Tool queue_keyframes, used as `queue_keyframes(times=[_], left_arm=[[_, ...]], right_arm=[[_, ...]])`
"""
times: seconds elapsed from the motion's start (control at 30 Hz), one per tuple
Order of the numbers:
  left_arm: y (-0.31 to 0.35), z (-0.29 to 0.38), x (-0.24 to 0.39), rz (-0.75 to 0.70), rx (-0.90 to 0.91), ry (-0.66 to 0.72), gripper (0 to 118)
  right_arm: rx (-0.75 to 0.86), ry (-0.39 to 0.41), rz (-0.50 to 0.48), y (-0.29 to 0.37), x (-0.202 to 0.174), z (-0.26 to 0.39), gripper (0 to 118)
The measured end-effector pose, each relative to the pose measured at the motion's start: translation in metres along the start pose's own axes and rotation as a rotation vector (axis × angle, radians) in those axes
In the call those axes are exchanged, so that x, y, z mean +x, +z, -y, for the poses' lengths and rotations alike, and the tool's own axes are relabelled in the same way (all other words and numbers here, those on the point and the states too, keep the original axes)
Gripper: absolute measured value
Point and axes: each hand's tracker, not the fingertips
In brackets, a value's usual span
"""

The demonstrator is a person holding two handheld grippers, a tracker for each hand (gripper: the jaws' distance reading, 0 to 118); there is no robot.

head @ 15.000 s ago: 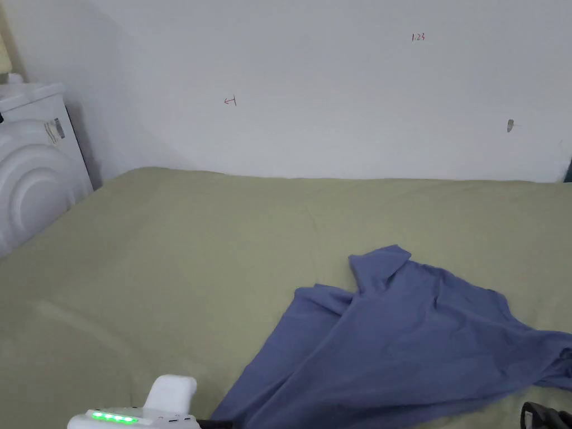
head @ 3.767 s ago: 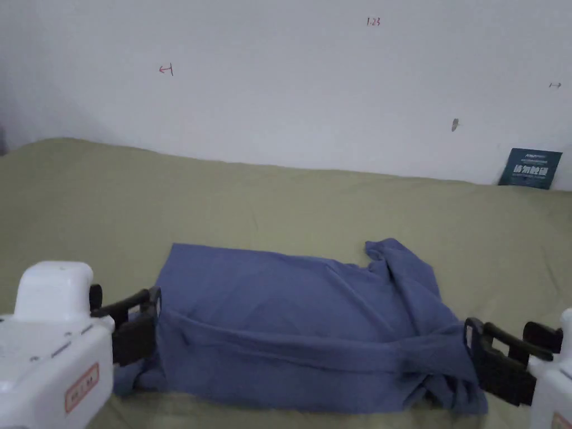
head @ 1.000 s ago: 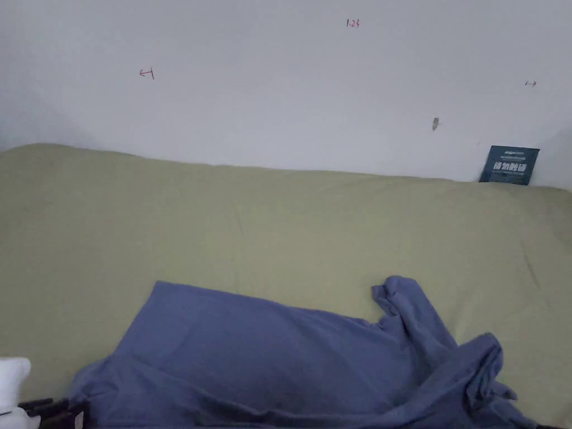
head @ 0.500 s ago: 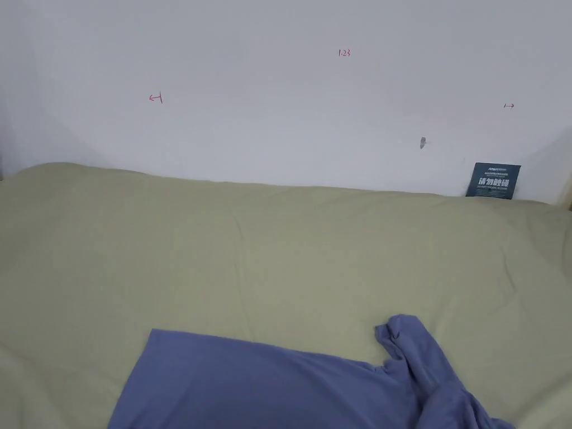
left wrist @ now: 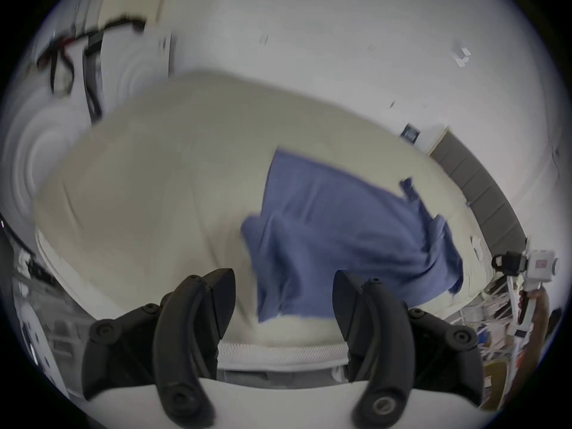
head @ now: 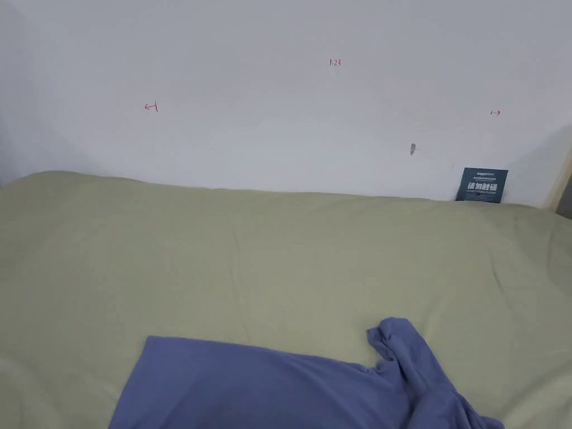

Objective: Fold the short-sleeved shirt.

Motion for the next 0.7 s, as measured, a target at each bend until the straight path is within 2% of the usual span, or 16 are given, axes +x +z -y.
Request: queue_keyframes(times=[0.17,0.2,0.23,0.27,0.3,0.33,0.4,0.47,0.53,0.7], left_arm=[[0.013,-0.017,0.068,0.056,0.197,-0.135,72],[0.011,-0.015,0.081,0.030,0.211,-0.152,71],[0.009,-0.013,0.093,0.019,0.216,-0.170,69],[0.006,-0.008,0.105,0.008,0.222,-0.191,61],[0.003,-0.001,0.112,0.019,0.226,-0.209,42],[0.002,0.004,0.119,0.044,0.227,-0.217,3],[0.001,0.020,0.131,0.051,0.259,-0.222,0],[0.001,0.034,0.136,0.064,0.247,-0.221,0],[0.000,0.044,0.139,0.074,0.209,-0.221,0],[-0.017,0.046,0.123,0.071,0.127,-0.194,0]], right_arm=[[0.273,0.088,-0.031,0.027,-0.066,-0.006,94],[0.310,0.099,-0.024,0.028,-0.081,-0.002,94],[0.323,0.088,-0.009,0.027,-0.093,0.004,93],[0.309,0.083,-0.009,0.025,-0.105,0.010,88],[0.302,0.084,-0.004,0.023,-0.117,0.017,78],[0.294,0.092,-0.002,0.017,-0.125,0.024,54],[0.275,0.111,0.029,0.007,-0.144,0.042,3],[0.258,0.105,0.026,-0.001,-0.154,0.058,2],[0.255,0.114,-0.025,-0.004,-0.159,0.071,2],[0.226,0.134,-0.041,-0.010,-0.161,0.074,2]])
